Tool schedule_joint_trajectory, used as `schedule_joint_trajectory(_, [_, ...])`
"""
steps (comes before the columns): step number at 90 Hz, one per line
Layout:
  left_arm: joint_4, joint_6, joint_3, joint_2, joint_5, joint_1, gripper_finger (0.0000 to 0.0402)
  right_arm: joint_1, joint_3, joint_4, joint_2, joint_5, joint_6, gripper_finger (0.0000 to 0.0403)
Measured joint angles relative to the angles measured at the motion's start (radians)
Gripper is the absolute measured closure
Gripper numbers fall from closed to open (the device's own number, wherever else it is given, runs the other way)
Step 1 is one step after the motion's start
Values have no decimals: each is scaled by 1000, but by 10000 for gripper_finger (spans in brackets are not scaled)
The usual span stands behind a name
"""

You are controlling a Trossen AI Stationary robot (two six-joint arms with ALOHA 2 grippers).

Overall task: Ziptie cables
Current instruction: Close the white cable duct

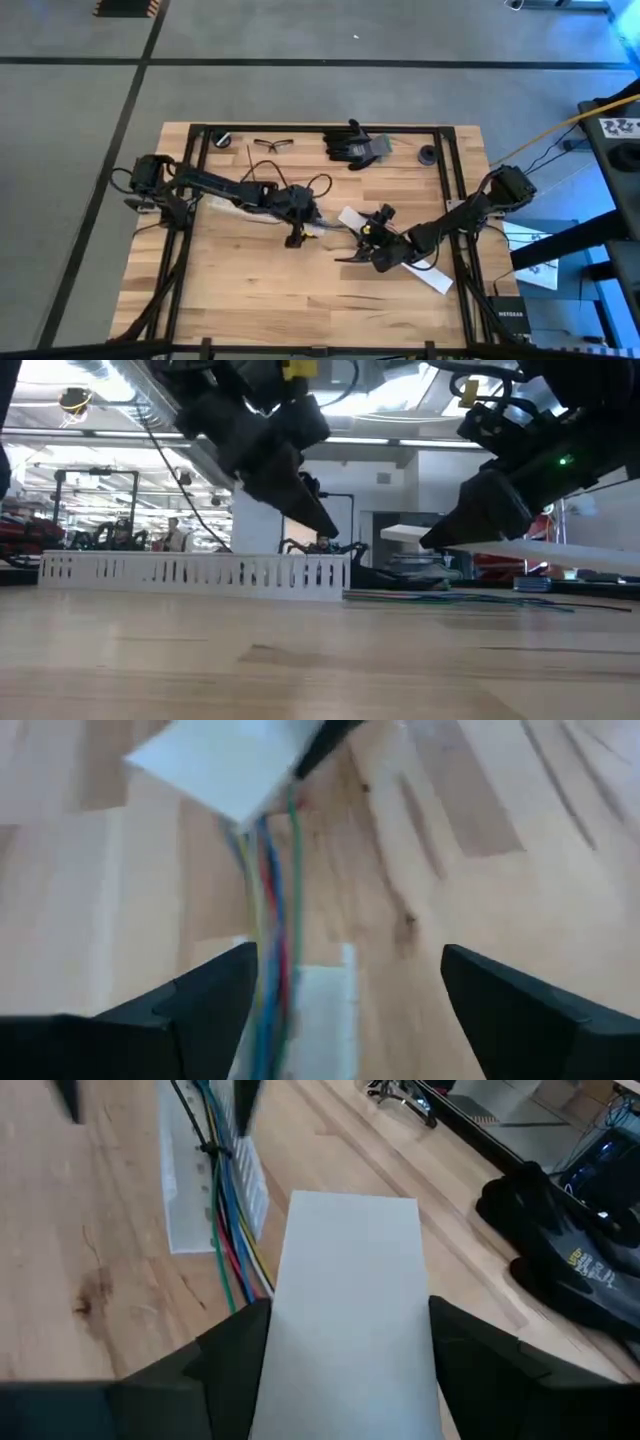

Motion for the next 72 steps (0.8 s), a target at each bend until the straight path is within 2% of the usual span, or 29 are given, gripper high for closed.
schedule_joint_trajectory(31, [-17,110,0,62,52,32,100,0,0,-1,0,0,0,169])
schedule_joint_trajectory(51, [55,117,1,22,31,40,100,0,0,-2,0,0,0,169])
schedule_joint_trajectory(72, [-29,102,1,63,32,92,100,0,-1,-1,0,0,0,169])
